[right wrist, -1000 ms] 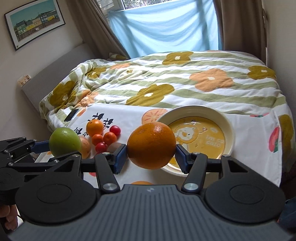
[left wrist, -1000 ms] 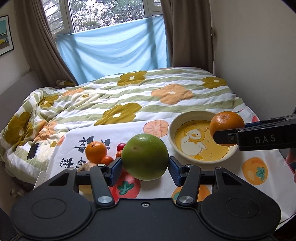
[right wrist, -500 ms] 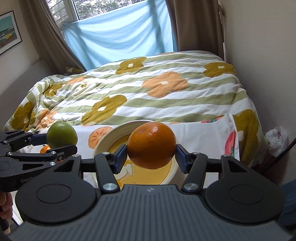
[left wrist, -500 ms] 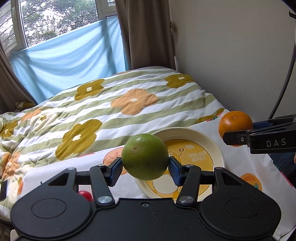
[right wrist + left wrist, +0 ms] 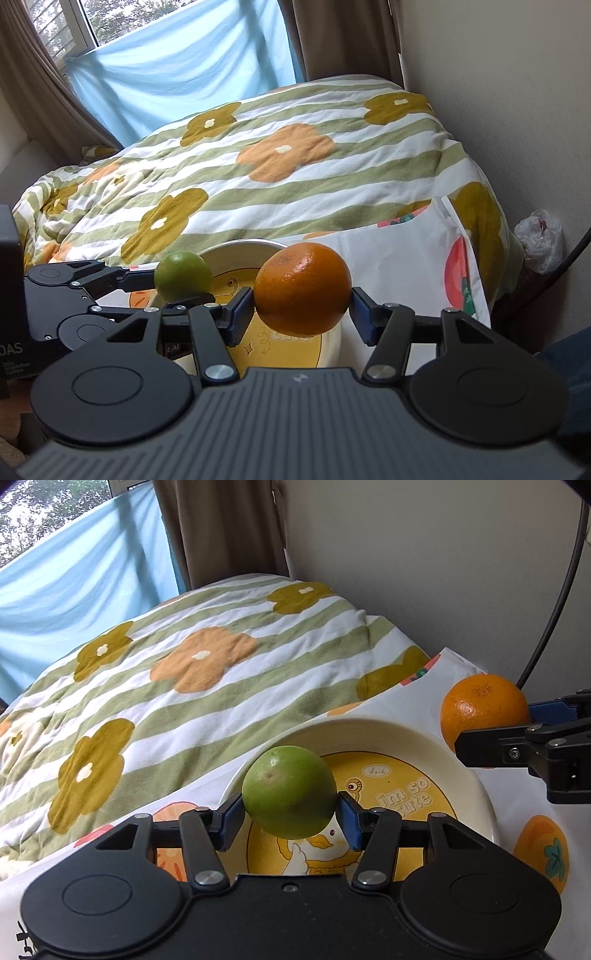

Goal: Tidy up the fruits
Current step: 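Carry the green apple and orange to the duck bowl with both tools, then open both tools to release the apple and orange into the bowl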

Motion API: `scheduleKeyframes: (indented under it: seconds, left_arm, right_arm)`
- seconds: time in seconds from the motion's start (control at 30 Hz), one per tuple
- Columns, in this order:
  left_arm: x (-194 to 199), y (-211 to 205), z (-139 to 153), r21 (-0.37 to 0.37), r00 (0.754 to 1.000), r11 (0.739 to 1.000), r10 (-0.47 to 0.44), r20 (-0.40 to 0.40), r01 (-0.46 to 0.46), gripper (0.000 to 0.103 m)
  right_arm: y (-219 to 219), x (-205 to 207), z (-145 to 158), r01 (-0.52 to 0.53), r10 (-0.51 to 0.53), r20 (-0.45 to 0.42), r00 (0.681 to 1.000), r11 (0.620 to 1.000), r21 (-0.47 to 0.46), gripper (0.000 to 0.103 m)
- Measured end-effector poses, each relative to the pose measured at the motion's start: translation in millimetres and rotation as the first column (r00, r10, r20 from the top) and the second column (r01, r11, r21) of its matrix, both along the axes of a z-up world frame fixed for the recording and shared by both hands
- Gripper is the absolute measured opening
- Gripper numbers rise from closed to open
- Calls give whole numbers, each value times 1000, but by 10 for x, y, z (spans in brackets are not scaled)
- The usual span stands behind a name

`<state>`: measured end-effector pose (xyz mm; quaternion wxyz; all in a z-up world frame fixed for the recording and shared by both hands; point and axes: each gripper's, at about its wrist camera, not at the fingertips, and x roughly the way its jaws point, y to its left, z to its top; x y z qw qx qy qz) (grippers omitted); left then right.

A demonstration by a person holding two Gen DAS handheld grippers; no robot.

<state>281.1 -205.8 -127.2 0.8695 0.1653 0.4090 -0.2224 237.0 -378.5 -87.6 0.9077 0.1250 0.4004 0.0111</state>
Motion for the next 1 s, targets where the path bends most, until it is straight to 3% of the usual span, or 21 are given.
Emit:
scheduleKeyframes:
  seconds: [0.33,0.37,0.4,0.47,0.73,1.0]
  left_arm:
    - [155,-96,-183,25,998,999,-43,-43,44,59]
    - [155,-83,-162,18,998,999,-42,-41,43,68]
    - [148,-70,-135,12,998,999,-40,-38,41,87]
    - [112,-28,-75,-3,999,999,-39,-17,39,101]
    - [-101,189,-18,33,1000,999,-15,-13,16,101]
    - [-337,450,56,32,999,998,51,-10,-51,101]
  right_arm:
    - [13,55,-93,47,-47,-29,998,999,-2,71]
    - [8,51,-95,44,-44,-27,999,999,-1,71]
    - [9,63,-98,41,-41,-26,999,999,-3,71]
    - [15,95,-101,34,-34,-25,999,999,-7,71]
    - [169,227,-137,-58,57,-36,998,997,-40,71]
    - [438,329,-280,-198,194,-40,980,970,-142,71]
